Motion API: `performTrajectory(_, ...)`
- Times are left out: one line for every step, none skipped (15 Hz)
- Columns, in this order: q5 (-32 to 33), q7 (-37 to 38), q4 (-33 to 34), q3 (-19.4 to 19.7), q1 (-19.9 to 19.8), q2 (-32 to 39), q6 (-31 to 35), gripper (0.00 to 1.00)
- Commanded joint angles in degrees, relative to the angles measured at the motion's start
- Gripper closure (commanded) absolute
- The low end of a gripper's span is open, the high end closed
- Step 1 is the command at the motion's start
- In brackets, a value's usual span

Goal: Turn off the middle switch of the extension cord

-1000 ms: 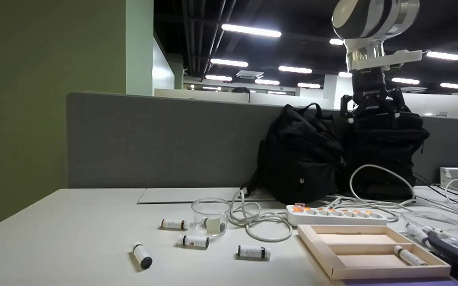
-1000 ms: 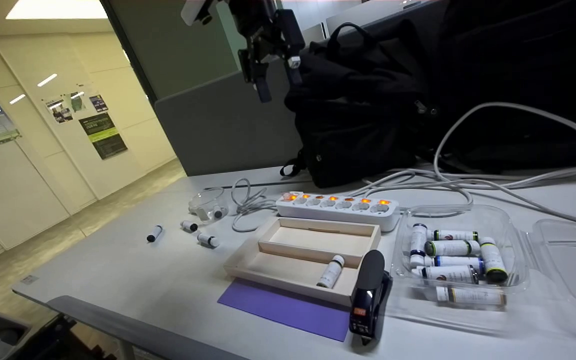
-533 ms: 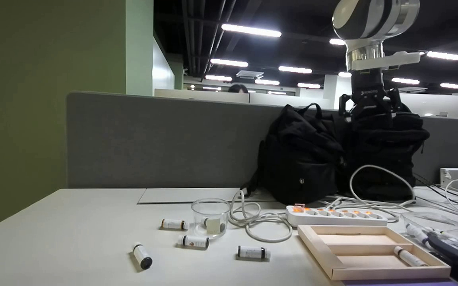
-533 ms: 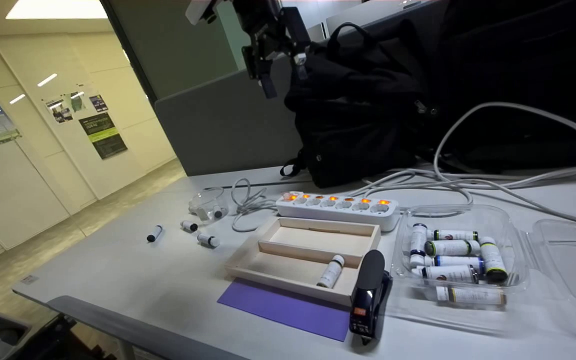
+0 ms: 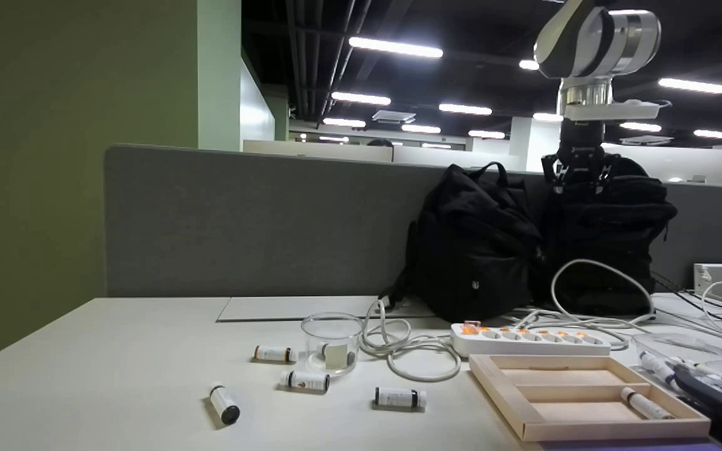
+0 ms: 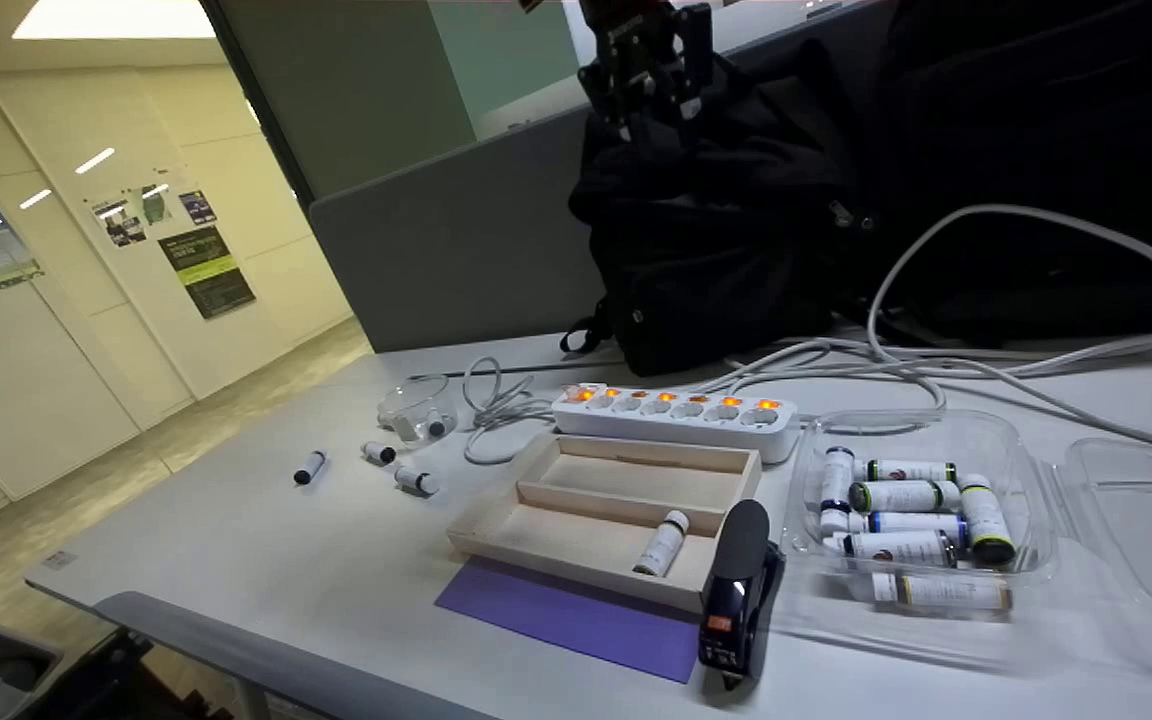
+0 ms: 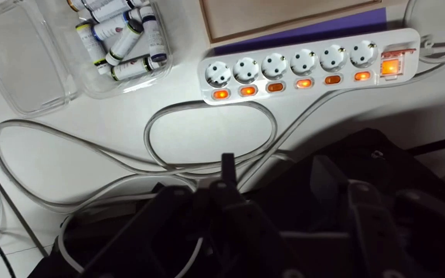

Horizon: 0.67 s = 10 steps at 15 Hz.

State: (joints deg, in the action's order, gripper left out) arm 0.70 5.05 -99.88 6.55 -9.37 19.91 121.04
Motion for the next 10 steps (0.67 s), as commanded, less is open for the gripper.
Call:
performTrajectory(-5.8, -5.2, 13.0, -1.4, -1.7, 10.2, -7.2, 0.75)
performTrajectory(-6.2, -5.5, 15.3, -1.6, -1.5, 12.5, -8.7, 0.81)
performTrajectory(-6.3, -5.8, 17.6, -1.8, -1.3, 14.6, -10.2, 0.89)
performTrajectory(-6.5, -6.0, 20.0, -2.2, -1.1, 16.8, -12.0, 0.95)
performTrajectory(-6.6, -6.3, 22.1, -2.7, -0.9, 18.6, -14.3, 1.0)
performTrajectory(-6.4, -5.4, 24.3, -3.0, -0.5, 20.4, -17.3, 1.0)
performTrajectory(-6.3, -4.7, 26.2, -3.2, -0.2, 21.7, -20.5, 1.0)
performTrajectory(-5.4, 0.9, 28.2, -1.8, 1.0, 23.2, -24.3, 1.0)
performTrajectory(-5.9, 0.6, 29.6, -2.1, 0.5, 23.9, -28.8, 1.0)
performTrajectory(-5.8, -2.6, 23.6, -2.6, 0.5, 21.1, -21.7, 0.99)
